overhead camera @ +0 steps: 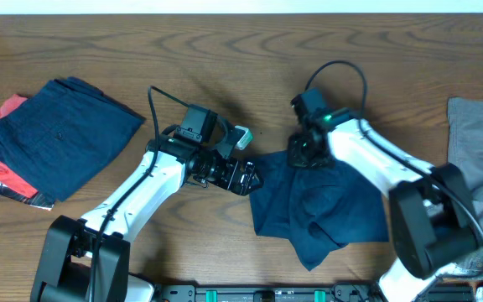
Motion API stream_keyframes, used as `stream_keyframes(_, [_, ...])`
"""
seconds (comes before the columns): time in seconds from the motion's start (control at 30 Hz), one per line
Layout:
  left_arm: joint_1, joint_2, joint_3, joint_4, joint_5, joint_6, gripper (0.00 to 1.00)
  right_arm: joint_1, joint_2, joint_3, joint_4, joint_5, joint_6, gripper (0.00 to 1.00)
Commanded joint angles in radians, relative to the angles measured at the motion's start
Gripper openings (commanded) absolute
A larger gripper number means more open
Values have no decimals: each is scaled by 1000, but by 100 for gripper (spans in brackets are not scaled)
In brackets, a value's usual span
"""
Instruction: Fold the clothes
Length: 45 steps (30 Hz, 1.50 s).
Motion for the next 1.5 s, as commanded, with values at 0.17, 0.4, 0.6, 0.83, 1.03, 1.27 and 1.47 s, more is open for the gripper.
stream_keyframes(0.17, [28, -27, 9, -2, -3, -2, 98, -101, -215, 396, -148, 29, -166, 1])
stream_keyframes(0.4, [72, -125, 16, -2, -3, -2, 98, -126, -270, 675, -197, 106, -186, 1])
stream_keyframes(0.6, [85, -187, 16, 8, -4, -2, 98, -126, -275, 721, -316, 196, -162, 1])
stream_keyframes(0.83, [84, -184, 16, -3, -3, -8, 98, -128, -251, 702, -539, 436, -31, 1])
stream_keyframes(1.03, [84, -184, 16, 1, -3, -10, 98, -126, -246, 681, -546, 389, -53, 1])
stream_keyframes(1.27, [84, -184, 16, 5, -4, -10, 98, -126, -247, 681, -481, 276, -84, 1])
stream_keyframes(1.47, [85, -184, 16, 21, -12, -10, 98, -125, -247, 681, -434, 181, -235, 1])
